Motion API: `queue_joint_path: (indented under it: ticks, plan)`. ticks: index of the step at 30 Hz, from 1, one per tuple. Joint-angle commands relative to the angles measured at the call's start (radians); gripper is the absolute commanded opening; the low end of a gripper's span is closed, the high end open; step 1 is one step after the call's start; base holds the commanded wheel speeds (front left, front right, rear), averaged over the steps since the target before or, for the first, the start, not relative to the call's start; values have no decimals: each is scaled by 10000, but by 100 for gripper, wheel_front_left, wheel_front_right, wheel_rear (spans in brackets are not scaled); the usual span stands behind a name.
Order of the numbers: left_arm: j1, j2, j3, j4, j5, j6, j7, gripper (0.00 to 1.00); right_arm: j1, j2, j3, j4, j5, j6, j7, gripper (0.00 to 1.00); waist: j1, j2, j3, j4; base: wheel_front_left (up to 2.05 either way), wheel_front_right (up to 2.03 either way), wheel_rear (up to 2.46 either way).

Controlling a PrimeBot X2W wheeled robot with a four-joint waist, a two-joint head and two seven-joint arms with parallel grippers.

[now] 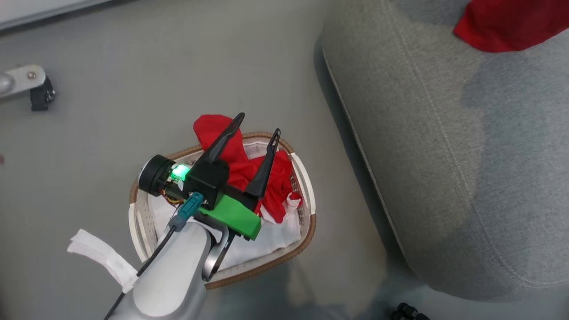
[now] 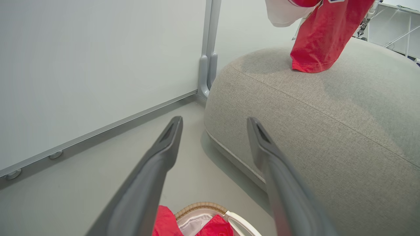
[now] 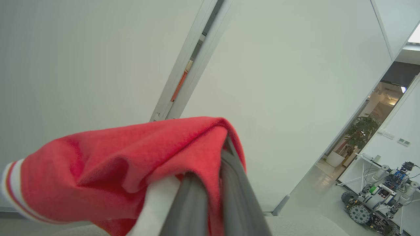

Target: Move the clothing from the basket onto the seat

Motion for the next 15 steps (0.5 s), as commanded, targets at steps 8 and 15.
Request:
queue_joint_path:
  ticks: [8,15]
  plan:
    - [-670,-30,-71,-100,301,-31,5,100,372,-87,-1240,1092,-251,-13,-23,0,-1,-1,2066,690,0,0,0]
    - [-565,55,-20,20,235,-32,5,100,1465,360,-1650,1710,-274,-13,-25,0,-1,-1,1974,573,0,0,0]
